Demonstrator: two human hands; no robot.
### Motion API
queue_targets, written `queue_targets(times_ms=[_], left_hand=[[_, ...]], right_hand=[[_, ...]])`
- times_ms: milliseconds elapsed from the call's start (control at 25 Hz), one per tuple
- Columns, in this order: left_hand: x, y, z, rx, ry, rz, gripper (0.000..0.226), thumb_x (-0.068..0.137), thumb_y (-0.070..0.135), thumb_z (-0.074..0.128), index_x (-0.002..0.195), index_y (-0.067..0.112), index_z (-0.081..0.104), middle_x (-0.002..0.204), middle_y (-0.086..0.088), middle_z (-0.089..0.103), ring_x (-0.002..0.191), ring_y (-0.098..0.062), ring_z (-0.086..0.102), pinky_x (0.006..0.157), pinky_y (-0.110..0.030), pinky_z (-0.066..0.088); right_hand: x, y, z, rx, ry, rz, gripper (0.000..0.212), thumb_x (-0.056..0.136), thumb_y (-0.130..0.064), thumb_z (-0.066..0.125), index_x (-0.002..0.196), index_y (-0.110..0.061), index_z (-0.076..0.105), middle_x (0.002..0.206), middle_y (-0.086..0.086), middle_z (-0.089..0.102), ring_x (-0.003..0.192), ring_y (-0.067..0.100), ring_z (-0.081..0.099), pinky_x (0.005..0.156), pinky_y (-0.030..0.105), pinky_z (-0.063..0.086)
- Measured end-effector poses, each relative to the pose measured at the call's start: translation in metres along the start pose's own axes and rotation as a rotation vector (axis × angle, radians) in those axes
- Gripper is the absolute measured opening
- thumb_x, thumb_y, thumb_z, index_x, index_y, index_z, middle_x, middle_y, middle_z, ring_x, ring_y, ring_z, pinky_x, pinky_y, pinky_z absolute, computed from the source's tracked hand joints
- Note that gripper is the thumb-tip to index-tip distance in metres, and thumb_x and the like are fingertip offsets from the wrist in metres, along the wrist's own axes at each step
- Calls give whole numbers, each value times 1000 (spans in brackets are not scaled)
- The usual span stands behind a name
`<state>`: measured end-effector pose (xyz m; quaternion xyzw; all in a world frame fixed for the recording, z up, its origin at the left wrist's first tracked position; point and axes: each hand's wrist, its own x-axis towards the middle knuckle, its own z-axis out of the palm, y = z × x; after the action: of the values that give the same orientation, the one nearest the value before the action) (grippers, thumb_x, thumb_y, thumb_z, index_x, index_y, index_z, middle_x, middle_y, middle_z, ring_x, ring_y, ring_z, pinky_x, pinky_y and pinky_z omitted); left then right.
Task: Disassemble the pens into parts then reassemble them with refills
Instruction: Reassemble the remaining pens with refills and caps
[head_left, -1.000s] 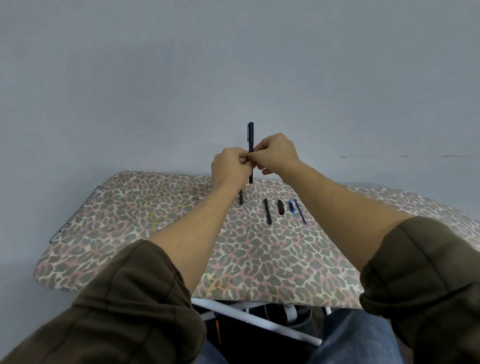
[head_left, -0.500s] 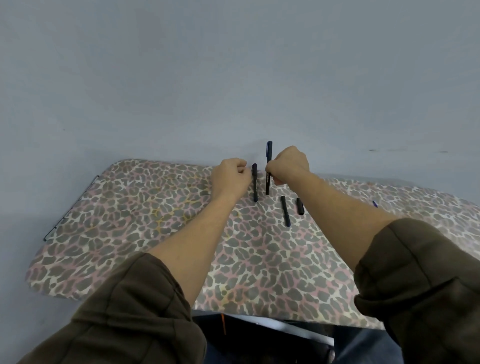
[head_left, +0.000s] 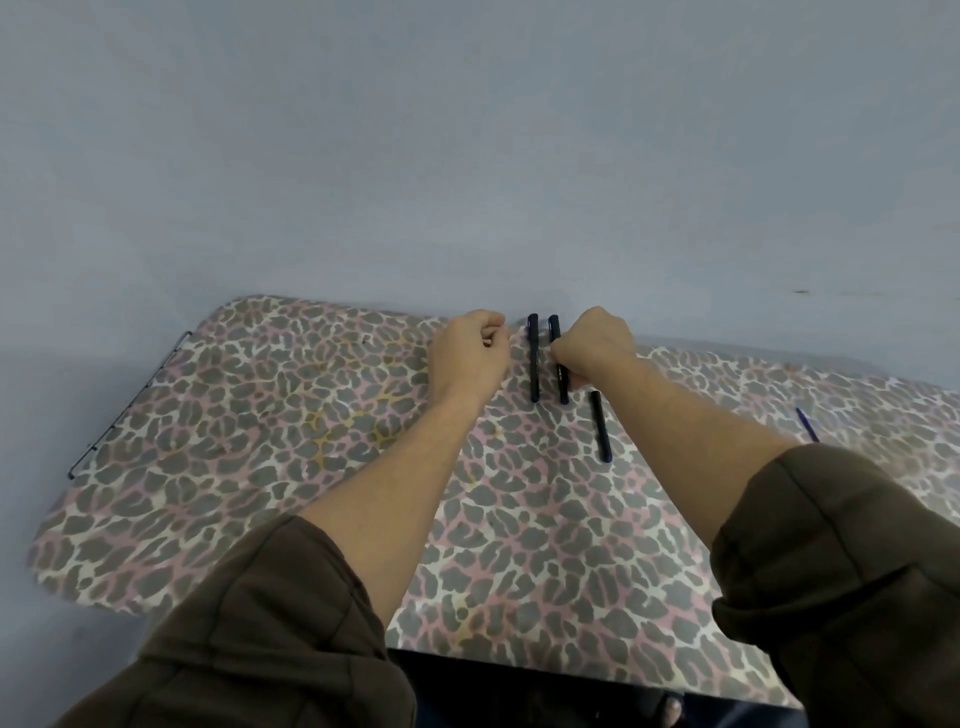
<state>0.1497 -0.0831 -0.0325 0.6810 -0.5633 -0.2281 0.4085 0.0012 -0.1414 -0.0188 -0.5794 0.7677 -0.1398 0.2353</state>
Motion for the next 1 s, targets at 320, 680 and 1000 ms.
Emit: queue_targets(times_ms=[320, 680, 1000], left_hand=[[-1, -3, 4, 5, 5, -7, 27, 99, 21, 61, 123, 16, 73, 113, 4, 76, 97, -5, 69, 88, -17, 51], [-7, 12, -12, -12, 9, 11, 28, 99, 23, 62, 125, 16, 72, 114, 4, 75, 98, -8, 69, 96, -31, 56], [-27, 43, -6, 70, -64, 48, 29, 97, 20, 59, 123, 20, 72, 111, 7, 76, 84, 0, 60, 65, -3, 36]], right_hand=[[-3, -2, 0, 45, -45, 33, 18, 88, -6, 57, 71, -12, 52, 92, 16, 77, 86, 30, 78, 78, 37, 63], [-19, 3, -26, 6, -11, -16, 21, 84, -6, 58, 67, -13, 48, 67, 8, 64, 55, 24, 64, 48, 20, 44], [-52, 29, -40, -304, -118, -86, 19, 90, -5, 61, 72, -8, 59, 71, 6, 68, 64, 23, 68, 53, 26, 53]])
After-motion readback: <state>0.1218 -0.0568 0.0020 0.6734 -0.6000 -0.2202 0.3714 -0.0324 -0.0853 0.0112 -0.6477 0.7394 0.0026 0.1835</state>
